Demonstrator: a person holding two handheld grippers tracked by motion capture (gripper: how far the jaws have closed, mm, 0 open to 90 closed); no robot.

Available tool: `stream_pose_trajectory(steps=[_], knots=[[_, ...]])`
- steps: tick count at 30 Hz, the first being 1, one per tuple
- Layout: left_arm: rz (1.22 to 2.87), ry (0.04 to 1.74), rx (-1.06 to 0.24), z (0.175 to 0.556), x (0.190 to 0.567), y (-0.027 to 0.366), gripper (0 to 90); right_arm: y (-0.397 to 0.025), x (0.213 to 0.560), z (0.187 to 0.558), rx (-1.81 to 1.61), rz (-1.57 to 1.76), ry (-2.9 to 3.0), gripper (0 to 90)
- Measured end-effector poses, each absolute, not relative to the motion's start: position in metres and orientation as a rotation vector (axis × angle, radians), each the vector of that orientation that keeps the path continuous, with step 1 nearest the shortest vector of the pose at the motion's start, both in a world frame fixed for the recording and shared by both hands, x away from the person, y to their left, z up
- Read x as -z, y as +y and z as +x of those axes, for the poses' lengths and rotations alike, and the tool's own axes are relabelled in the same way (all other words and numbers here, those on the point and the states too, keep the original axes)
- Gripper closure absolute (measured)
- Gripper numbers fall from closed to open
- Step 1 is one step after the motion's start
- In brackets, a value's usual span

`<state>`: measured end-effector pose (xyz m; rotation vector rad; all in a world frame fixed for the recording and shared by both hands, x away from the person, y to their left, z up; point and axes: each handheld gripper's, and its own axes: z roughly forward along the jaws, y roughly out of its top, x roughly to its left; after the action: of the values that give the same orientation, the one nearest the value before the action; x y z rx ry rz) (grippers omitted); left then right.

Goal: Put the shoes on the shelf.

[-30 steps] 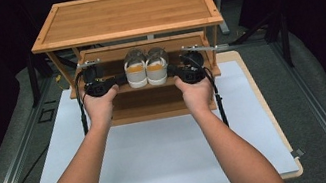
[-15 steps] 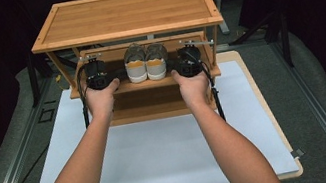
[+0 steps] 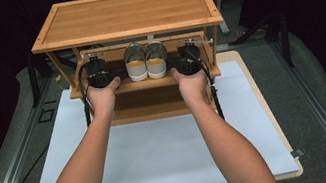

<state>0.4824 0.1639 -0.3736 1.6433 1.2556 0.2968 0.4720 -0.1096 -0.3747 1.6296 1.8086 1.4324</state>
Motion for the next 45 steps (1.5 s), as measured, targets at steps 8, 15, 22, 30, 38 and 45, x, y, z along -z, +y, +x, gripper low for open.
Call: stream_pose_trajectory(steps=[8,15,22,30,38,45], knots=[[1.623,1.241,-0.312,0.478,0.368,0.166,89.7,-0.110,0.374,0.470,-1.445,1.616,1.822,90.0],[1.611,1.222,-0.304,0.470,0.363,0.165,89.5,-0.111,0.371,0.464,-1.447,1.572,1.836,90.0],[1.632,1.178,-0.307,0.458,0.357,0.169,89.3,-0.110,0.369,0.453,-1.484,1.544,1.816,89.6],[1.620,1.138,-0.289,0.438,0.352,0.175,87.1,-0.118,0.362,0.431,-1.518,1.487,1.844,88.6],[1.639,1.094,-0.276,0.415,0.354,0.182,83.4,-0.129,0.359,0.408,-1.524,1.449,1.865,85.4],[1.658,1.044,-0.287,0.390,0.363,0.198,74.8,-0.137,0.366,0.384,-1.557,1.404,1.910,80.1]])
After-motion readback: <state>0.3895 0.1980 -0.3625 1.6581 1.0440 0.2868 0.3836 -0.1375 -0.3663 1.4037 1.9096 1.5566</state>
